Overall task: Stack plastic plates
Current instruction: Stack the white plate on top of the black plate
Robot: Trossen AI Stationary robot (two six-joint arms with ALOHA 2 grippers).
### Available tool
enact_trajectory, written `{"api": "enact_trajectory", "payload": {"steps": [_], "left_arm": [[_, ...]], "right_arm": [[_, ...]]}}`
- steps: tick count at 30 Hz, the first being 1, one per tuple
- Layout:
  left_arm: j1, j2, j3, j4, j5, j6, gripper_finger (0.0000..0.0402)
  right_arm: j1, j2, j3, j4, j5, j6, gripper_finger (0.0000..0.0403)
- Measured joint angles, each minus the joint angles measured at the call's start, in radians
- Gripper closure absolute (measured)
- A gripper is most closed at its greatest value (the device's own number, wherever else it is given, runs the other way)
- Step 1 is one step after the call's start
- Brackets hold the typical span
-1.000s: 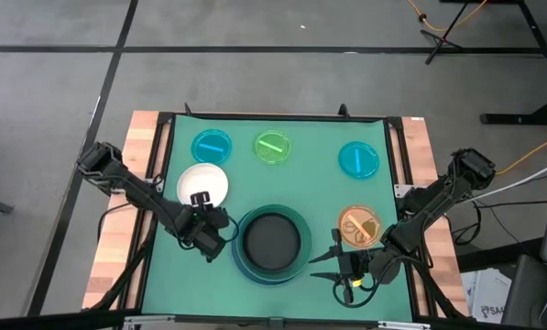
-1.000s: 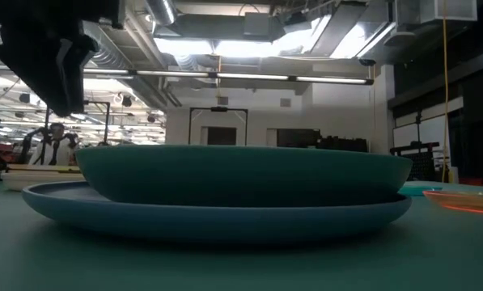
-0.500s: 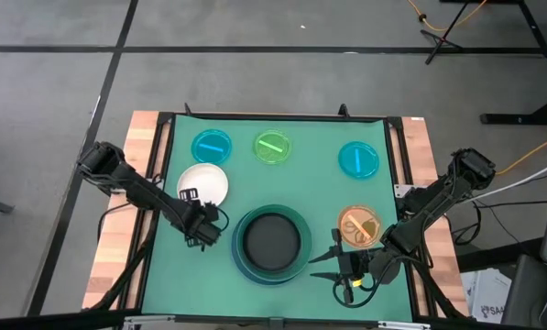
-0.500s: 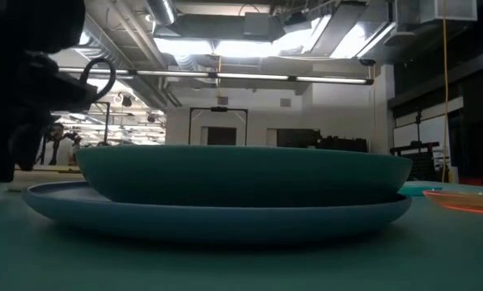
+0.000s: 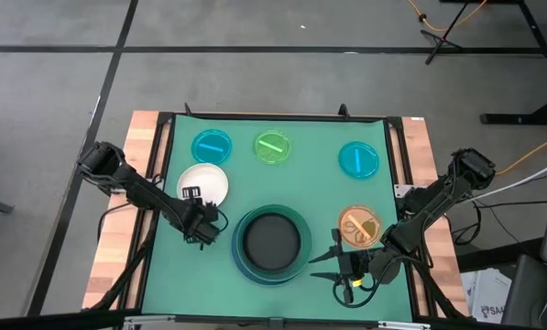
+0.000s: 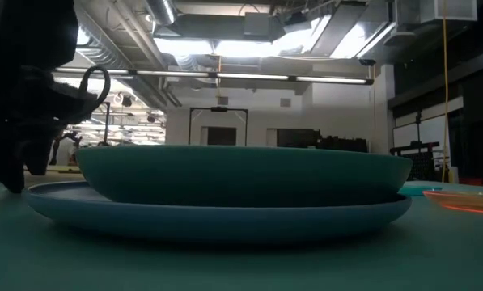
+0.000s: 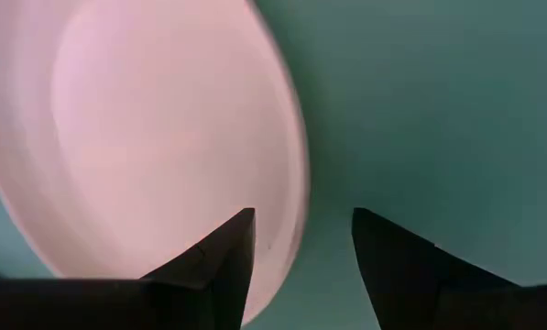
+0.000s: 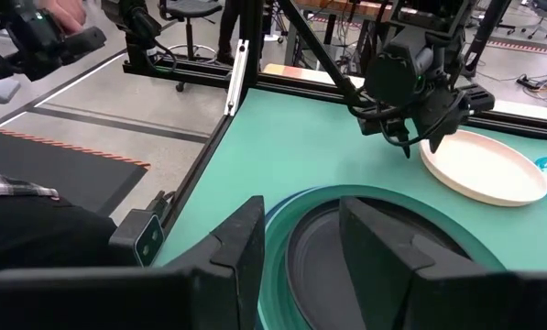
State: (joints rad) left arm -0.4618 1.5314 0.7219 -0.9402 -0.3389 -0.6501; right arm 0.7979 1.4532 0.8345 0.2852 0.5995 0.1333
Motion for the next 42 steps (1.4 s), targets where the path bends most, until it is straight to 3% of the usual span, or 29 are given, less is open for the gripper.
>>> {"api": "enact_trajectory", "payload": {"steps": [7,17,24,33,42], "left_arm": [[0.008,-0.006,-0.043,0.054,0.012,-0.006,0.0238],[0.009,-0.002,-0.034,0.070,0.032,0.007,0.0345],[0.009,0.000,-0.037,0.069,-0.003,0.008,0.0393],[-0.013,0.002,-0.020,0.061,0.001,0.000,0.0393],[-0.061,0.002,0.109,0.028,-0.030,0.006,0.0394]], "right_arm": [[0.000,0.000,0.000,0.000,0.000,0.000,0.0269],[0.000,0.000,0.000,0.000,0.021,-0.007,0.0269],[0.000,0.000,0.000,0.000,0.021,-0.007,0.0269],[0.000,0.000,0.000,0.000,0.021,-0.008,0.0269],[0.000,0.000,0.000,0.000,0.022,-0.008,0.0269]]}}
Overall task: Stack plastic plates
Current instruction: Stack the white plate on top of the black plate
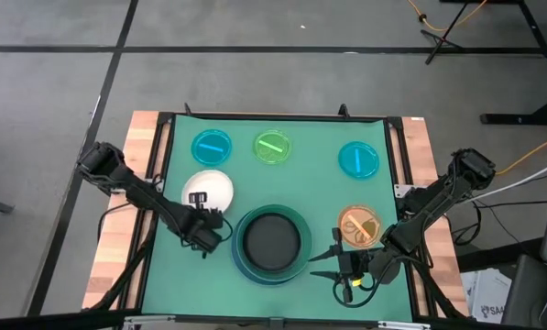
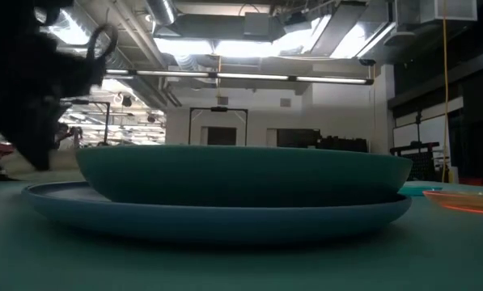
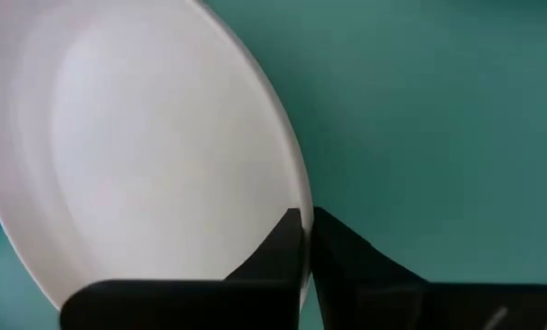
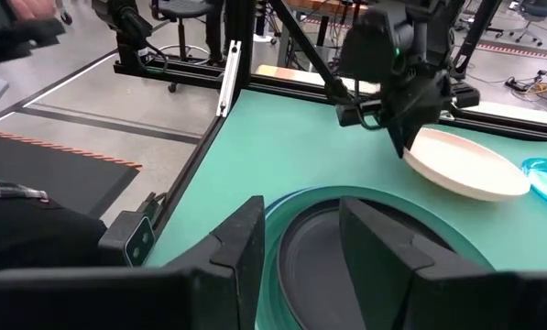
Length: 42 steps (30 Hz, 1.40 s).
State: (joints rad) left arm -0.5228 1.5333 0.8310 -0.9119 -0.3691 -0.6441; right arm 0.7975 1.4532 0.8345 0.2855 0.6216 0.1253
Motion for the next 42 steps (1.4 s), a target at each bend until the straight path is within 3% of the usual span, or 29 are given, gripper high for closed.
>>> {"api": "enact_trajectory", "payload": {"steps": [18,36,42], "left_arm": [[-0.106,0.023,0.306,-0.018,-0.139,0.128,0.0392],[-0.127,0.387,0.738,-0.021,-0.148,0.368,0.0392],[-0.124,0.499,0.816,-0.021,-0.140,0.412,0.0392]], "right_arm": [[0.000,0.000,0.000,0.000,0.000,0.000,0.0269],[0.000,0.000,0.000,0.000,0.000,0.000,0.0269],[0.000,0.000,0.000,0.000,0.000,0.000,0.0269]]}}
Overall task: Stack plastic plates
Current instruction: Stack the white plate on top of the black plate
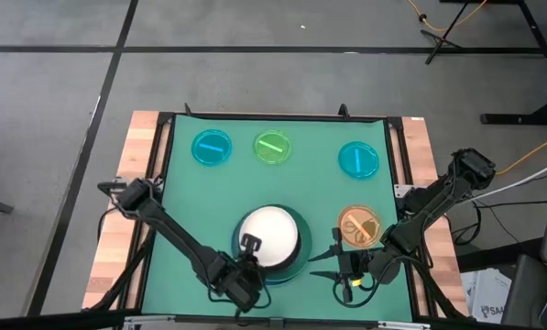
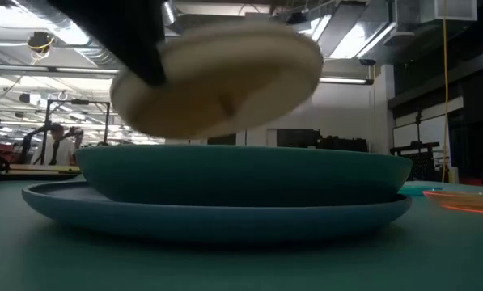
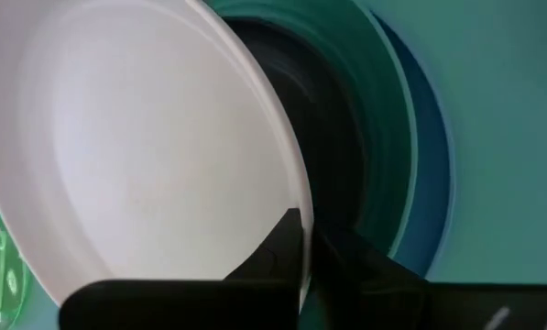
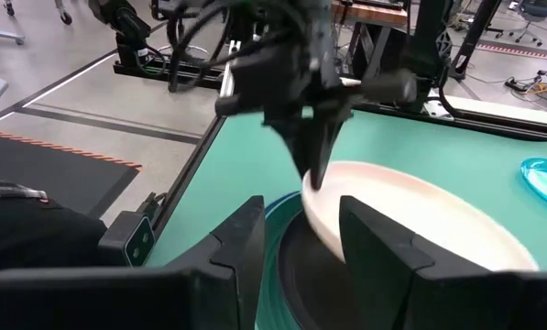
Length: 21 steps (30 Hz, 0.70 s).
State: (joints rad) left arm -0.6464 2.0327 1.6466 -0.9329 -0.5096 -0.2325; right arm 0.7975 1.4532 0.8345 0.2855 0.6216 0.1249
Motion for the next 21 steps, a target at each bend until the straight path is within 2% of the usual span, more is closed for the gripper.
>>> {"api": "enact_trajectory", "payload": {"steps": [10,21], "left_arm": [[0.001,0.069,0.004,0.009,0.023,0.000,0.0391],[0.016,0.073,0.004,0.065,0.057,0.006,0.0391]], "right_arm": [[0.000,0.000,0.000,0.000,0.000,0.000,0.0269],[0.000,0.000,0.000,0.000,0.000,0.000,0.0269]]}}
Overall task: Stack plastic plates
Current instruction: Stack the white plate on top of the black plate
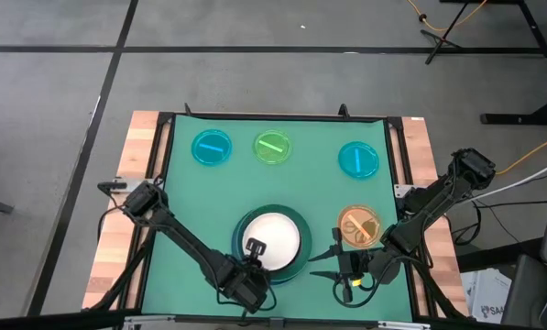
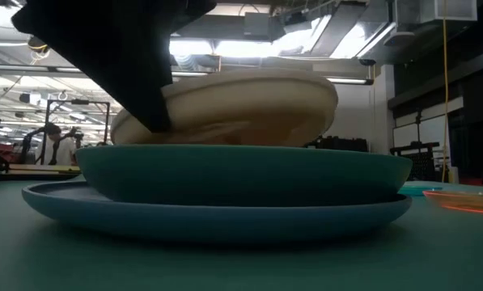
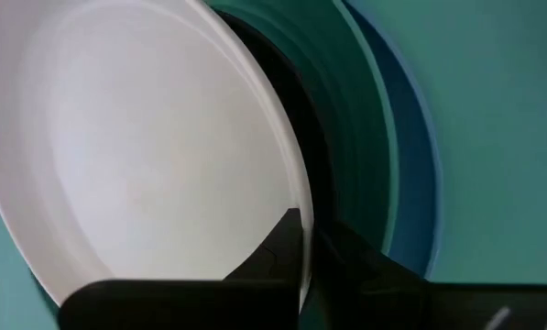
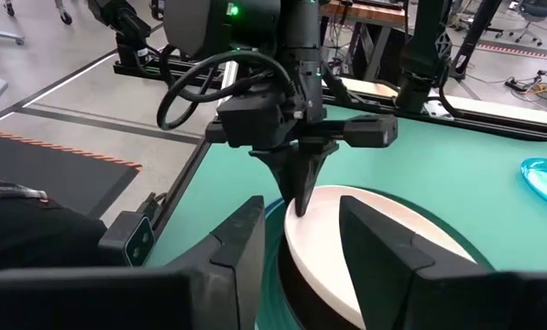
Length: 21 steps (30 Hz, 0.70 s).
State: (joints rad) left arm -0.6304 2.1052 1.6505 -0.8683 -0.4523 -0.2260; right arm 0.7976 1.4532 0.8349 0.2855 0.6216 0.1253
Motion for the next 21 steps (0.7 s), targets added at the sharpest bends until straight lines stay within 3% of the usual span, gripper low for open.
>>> {"api": "enact_trajectory", "payload": {"steps": [14,21], "left_arm": [[0.009,0.000,-0.056,0.025,0.035,0.000,0.0388],[0.009,0.000,-0.038,0.004,0.062,-0.003,0.0341]], "right_arm": [[0.000,0.000,0.000,0.000,0.000,0.000,0.0269],[0.000,0.000,0.000,0.000,0.000,0.000,0.0269]]}}
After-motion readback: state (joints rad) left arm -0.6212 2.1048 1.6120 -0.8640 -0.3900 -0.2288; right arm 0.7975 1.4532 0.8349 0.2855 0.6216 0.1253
